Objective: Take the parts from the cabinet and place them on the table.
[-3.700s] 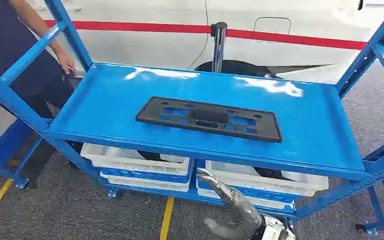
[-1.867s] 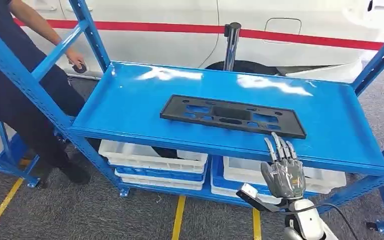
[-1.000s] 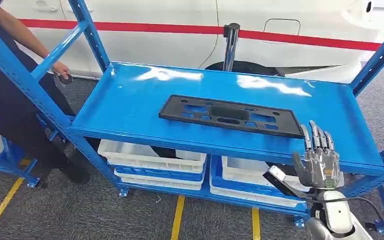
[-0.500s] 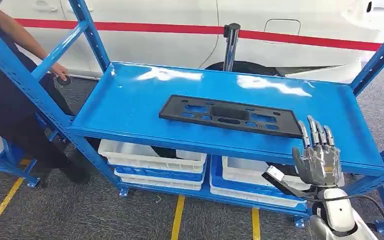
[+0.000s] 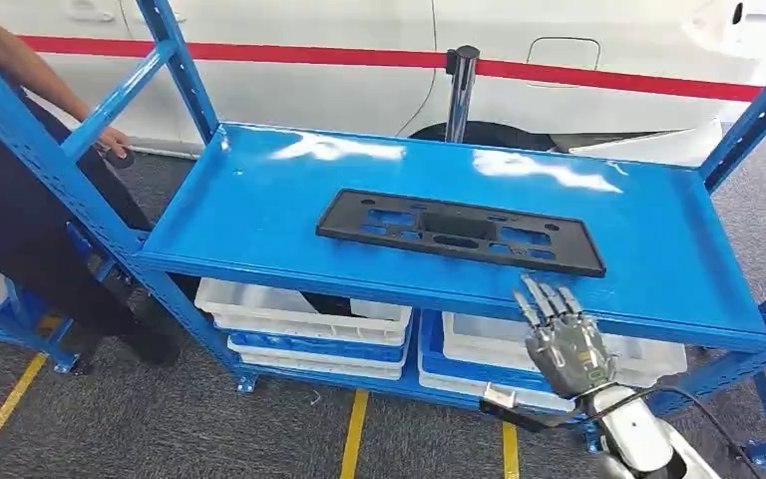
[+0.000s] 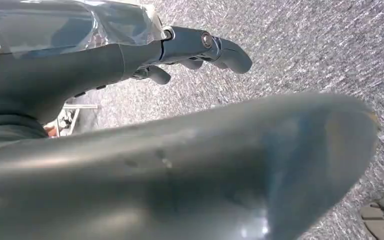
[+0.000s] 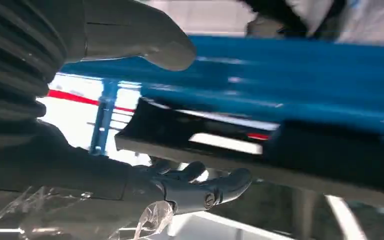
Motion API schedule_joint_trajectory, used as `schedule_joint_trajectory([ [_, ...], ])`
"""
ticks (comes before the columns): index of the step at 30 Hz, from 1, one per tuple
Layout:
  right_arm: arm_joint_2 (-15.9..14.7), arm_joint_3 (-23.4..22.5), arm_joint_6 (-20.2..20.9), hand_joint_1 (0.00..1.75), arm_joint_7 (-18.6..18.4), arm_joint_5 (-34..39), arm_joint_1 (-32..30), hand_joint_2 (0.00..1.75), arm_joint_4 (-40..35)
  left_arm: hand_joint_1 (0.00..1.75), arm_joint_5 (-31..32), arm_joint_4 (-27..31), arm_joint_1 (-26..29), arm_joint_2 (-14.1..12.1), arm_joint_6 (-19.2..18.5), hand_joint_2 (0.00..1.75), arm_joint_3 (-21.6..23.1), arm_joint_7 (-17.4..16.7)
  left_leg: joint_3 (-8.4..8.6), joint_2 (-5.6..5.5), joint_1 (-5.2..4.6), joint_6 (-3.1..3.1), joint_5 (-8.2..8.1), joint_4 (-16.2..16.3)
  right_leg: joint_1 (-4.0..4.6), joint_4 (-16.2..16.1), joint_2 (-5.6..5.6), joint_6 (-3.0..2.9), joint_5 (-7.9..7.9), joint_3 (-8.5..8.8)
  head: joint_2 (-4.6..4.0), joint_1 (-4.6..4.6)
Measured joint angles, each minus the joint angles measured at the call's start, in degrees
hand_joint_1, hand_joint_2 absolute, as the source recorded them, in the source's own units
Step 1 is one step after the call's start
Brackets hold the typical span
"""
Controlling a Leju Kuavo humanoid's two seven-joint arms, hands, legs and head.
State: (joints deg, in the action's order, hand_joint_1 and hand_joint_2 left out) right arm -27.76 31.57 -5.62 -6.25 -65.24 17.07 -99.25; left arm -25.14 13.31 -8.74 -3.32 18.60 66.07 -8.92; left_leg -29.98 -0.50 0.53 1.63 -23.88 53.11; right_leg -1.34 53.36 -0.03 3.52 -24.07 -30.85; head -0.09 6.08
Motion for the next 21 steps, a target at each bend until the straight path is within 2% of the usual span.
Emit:
schedule_joint_trajectory([
  [7,2.1,6.0,1.0,0.00,0.0,0.9,0.6,1.75,-4.1,0.00,-0.6,0.0,-0.2,0.0,0.0,0.00,-0.2,0.5,0.00,0.00,0.01,0.00,0.00,0.0,0.00,0.0,0.01,0.00,0.00,0.00,0.00,0.00],
  [16,4.7,9.4,-0.6,0.00,-0.5,-0.4,4.7,1.75,-6.2,0.00,-0.4,0.0,-0.8,0.0,-0.3,0.00,-1.1,0.0,-0.01,0.01,0.00,-0.01,0.01,0.0,-0.01,0.0,0.01,-0.01,0.01,0.00,0.00,0.02],
  [21,8.0,11.6,-2.7,0.00,-3.5,-3.2,8.7,1.75,-6.0,0.00,-0.3,0.0,-1.5,0.1,-0.3,0.00,-1.4,-0.3,0.00,0.00,0.01,-0.04,0.03,0.0,0.00,0.0,0.01,-0.01,0.01,-0.01,0.00,0.02],
])
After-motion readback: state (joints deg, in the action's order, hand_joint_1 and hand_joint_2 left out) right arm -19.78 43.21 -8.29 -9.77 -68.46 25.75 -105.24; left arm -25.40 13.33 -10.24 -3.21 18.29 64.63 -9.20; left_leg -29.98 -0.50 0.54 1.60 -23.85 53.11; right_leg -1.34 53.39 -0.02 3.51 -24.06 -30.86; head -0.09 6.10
